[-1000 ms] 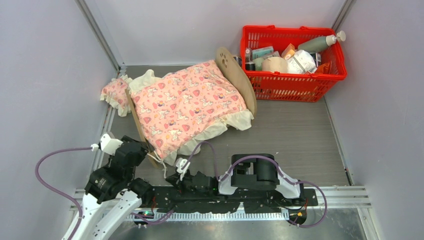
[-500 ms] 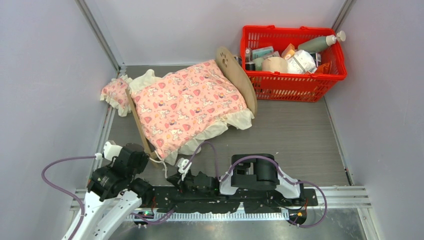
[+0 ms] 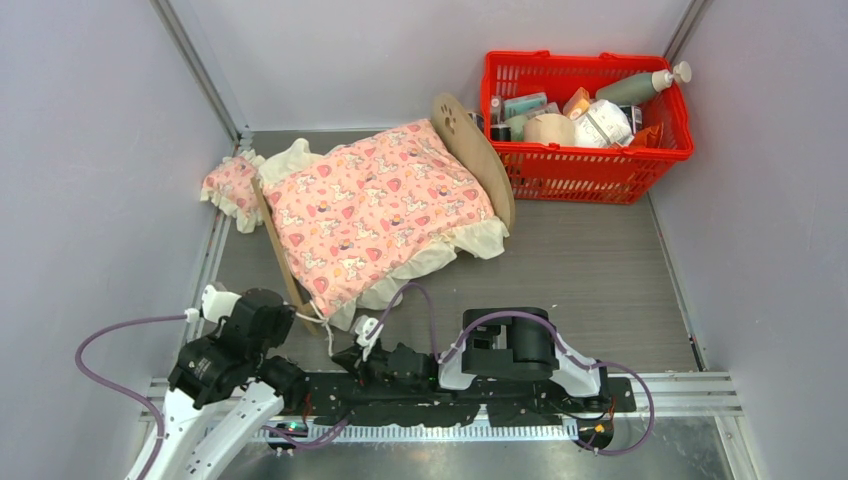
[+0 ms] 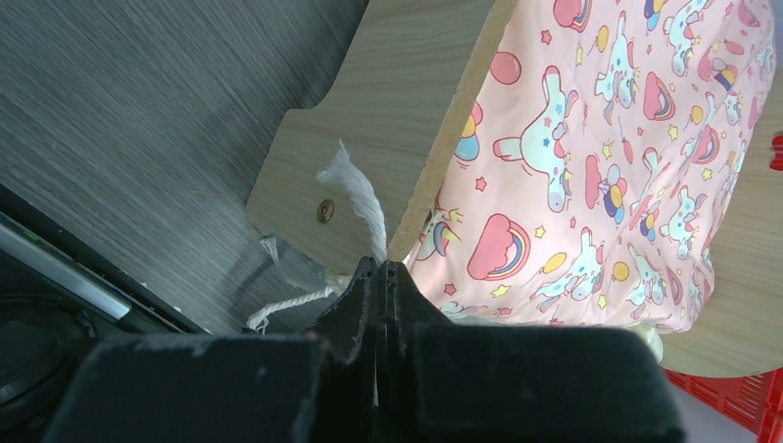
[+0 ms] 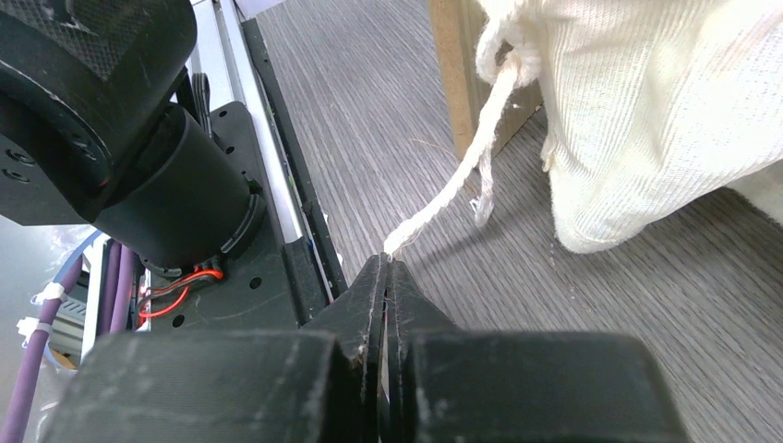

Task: Set up the pet bed
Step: Tie the ropes to the bed frame.

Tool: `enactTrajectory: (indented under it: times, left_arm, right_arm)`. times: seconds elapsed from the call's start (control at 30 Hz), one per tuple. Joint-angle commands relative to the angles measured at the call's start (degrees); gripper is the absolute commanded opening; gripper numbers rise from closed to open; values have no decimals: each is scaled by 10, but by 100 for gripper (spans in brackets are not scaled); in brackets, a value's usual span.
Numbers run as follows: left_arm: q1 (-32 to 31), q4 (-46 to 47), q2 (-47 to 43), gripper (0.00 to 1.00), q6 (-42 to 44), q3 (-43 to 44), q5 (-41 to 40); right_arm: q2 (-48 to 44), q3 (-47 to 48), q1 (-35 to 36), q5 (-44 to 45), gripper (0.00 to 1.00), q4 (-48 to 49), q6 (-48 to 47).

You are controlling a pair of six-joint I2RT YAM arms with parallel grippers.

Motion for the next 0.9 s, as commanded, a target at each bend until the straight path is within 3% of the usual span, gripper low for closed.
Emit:
enactTrajectory:
  times: [0.0, 0.2, 0.5, 0.73, 0.87]
  left_arm:
    - [-1, -13, -5, 0, 6, 31, -34]
    - [-1, -18, -7, 0, 61, 66, -122]
    - [-1, 142, -4, 0, 218, 59, -238]
    - [-1, 336, -7, 0, 333, -2, -181]
    - [-1, 401, -5, 0, 395, -20, -190]
  right_arm:
    - [7, 12, -3, 12, 5, 45, -3]
    - [19, 24, -13, 8, 5, 38, 2]
    - [48, 12, -19, -1, 5, 21, 75]
    - [44, 40, -22, 27, 5, -19, 23]
    - [52, 40, -26, 30, 5, -31, 36]
